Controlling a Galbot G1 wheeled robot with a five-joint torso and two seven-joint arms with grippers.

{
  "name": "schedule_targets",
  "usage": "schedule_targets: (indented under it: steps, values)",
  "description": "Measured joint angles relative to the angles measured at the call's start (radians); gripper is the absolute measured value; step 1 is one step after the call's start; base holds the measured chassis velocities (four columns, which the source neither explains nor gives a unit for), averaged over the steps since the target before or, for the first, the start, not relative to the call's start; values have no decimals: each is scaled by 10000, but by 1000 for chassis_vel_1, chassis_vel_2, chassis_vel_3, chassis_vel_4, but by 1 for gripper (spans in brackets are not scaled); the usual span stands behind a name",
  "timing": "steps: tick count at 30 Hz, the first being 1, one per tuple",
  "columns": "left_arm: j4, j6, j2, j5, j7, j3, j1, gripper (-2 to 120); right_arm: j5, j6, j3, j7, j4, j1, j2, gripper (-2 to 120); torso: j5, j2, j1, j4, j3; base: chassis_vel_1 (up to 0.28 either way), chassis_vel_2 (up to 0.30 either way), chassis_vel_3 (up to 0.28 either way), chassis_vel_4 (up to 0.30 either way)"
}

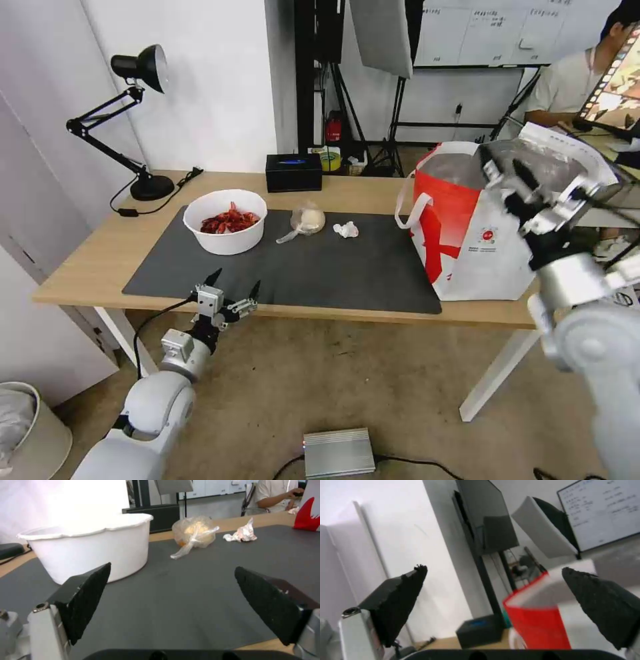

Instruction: Pick up the trash from the table and place it into the takeout bag.

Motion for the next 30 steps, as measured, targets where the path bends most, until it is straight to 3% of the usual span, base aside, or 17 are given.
schedule_targets:
  steps: [16,18,30]
  values:
    - [-206,-10,-52,-73,1,-242,267,100,-3788,834,-148,-10,23,-1894,1524,100,0,0,0,0,0,0,0,0,0]
    - [-304,-10,-59,-84,4,-292,385,100,-4725,1156,-232,-8,-184,-2143,1814,100,0,0,0,1,0,0,0,0,0]
    - [-453,-39,-259,-219,220,-688,807,100,-5941,2154,-392,-262,-942,-2706,2499,99,-1,0,1,1,0,0,0,0,0]
